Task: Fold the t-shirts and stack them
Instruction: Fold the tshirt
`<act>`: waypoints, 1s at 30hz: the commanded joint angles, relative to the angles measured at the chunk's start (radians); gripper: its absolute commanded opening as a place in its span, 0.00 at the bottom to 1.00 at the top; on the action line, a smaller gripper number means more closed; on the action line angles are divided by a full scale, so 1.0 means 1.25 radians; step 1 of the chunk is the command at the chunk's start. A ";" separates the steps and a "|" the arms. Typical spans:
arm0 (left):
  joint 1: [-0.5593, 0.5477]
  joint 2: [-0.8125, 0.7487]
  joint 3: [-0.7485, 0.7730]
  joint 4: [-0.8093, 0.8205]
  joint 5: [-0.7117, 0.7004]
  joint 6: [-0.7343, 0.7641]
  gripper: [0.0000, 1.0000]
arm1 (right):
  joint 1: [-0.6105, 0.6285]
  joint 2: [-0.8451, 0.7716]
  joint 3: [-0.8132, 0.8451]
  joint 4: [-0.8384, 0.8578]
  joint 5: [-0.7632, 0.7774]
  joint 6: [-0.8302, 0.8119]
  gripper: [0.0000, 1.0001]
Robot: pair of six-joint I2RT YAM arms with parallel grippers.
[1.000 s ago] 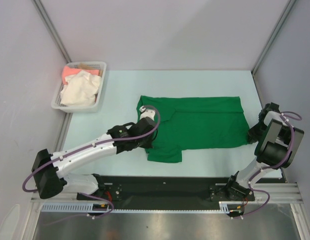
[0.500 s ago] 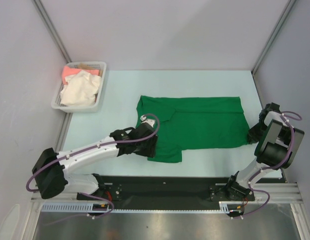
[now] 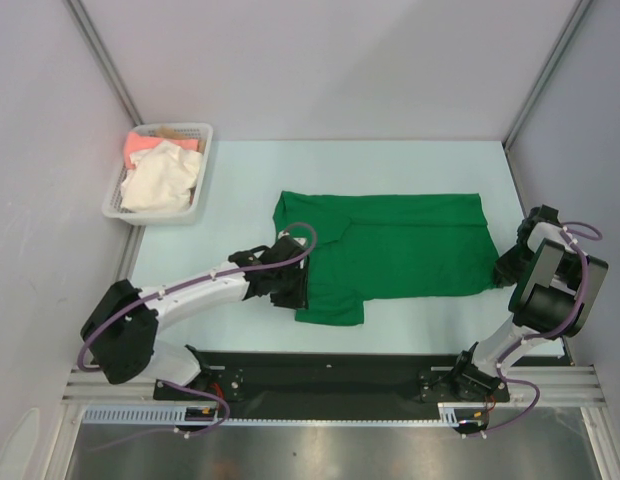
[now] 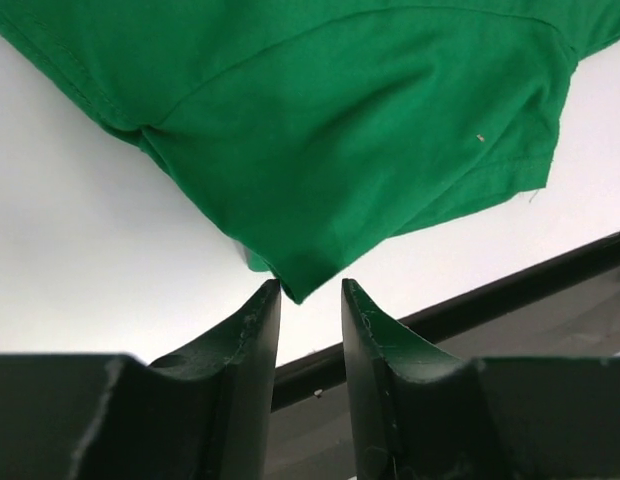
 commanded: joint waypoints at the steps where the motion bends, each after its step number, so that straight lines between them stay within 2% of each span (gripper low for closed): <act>1: 0.002 0.003 0.001 0.017 0.033 -0.026 0.36 | 0.003 -0.012 0.000 0.000 -0.006 -0.010 0.17; 11: 0.002 0.022 0.004 0.027 0.006 0.002 0.38 | 0.005 -0.016 -0.001 -0.004 -0.006 -0.011 0.17; 20: 0.002 0.023 0.026 0.023 -0.030 0.023 0.36 | 0.012 -0.022 -0.005 -0.005 0.003 -0.014 0.17; 25: 0.002 0.024 0.022 0.031 -0.015 0.022 0.41 | 0.019 -0.026 -0.004 -0.010 0.006 -0.013 0.18; 26: 0.002 0.027 0.019 0.033 -0.012 0.021 0.42 | 0.020 -0.025 -0.003 -0.013 0.008 -0.014 0.22; 29: 0.002 0.025 0.014 0.048 -0.001 0.022 0.40 | 0.021 -0.027 -0.003 -0.014 0.008 -0.013 0.21; 30: 0.002 0.024 0.015 0.048 -0.001 0.023 0.35 | 0.022 -0.028 -0.004 -0.014 0.009 -0.013 0.20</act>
